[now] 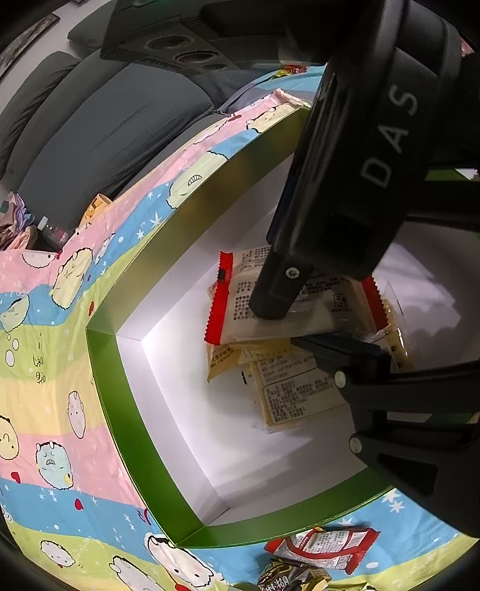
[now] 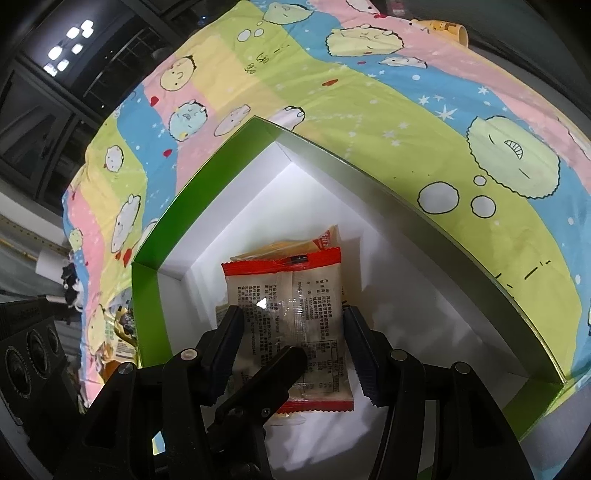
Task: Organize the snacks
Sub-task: 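Lower the red-edged packet into the box and open the right tool, then withdraw the right tool toward the yellow-and-black snack bag on the pile, then grasp the yellow-and-black snack bag with the right tool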
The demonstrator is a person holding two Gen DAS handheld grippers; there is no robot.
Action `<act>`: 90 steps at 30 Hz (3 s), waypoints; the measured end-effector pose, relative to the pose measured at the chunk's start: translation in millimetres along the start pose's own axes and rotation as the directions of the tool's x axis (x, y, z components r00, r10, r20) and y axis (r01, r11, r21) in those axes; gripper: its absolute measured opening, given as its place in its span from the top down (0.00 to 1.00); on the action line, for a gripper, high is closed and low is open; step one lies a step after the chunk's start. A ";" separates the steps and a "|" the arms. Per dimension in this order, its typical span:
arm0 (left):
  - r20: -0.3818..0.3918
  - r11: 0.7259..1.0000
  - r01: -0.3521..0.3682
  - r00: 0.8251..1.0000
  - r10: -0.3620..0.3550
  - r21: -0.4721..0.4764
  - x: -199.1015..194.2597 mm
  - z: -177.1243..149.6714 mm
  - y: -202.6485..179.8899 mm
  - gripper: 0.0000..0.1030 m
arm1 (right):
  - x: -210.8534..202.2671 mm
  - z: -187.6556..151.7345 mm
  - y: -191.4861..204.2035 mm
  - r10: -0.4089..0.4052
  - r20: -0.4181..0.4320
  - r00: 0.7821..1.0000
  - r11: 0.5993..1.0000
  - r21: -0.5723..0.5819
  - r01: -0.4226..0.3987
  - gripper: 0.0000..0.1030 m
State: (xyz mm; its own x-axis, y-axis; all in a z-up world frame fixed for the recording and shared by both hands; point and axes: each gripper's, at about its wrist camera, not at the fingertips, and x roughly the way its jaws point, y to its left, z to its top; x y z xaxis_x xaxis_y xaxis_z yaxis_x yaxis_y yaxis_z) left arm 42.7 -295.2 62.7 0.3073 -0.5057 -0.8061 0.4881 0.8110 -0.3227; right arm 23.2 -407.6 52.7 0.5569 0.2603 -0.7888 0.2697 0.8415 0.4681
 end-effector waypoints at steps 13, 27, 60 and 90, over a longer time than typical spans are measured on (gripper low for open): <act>0.174 1.000 0.000 0.985 0.002 -0.008 -83.5 -16.9 15.7 0.25 | -47.3 -14.0 36.7 0.079 0.144 0.986 0.993 -0.100 -0.065 0.32; 0.288 0.929 -0.177 0.917 0.276 -0.325 -189.4 -102.3 152.3 0.08 | -50.1 -55.3 138.3 0.198 0.129 0.972 0.921 -0.363 -0.140 0.22; 0.225 0.831 -0.193 0.909 0.352 -0.521 -180.8 -151.3 260.5 0.08 | 116.1 -58.4 235.8 -0.069 -0.047 0.996 0.884 -0.465 0.040 0.61; 0.215 0.906 -0.059 0.963 0.162 -0.419 -158.1 -145.3 225.0 0.12 | 44.4 -108.2 196.7 0.146 -0.209 0.967 0.899 -0.381 -0.218 0.52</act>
State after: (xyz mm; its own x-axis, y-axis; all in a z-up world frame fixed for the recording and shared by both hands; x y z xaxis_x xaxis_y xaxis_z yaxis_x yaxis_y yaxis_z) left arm -14.7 10.0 45.6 0.5506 -0.4186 -0.7223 0.0815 0.8880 -0.4525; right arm 16.0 -179.3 66.7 0.4140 0.4731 -0.7777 -0.1780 0.8799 0.4406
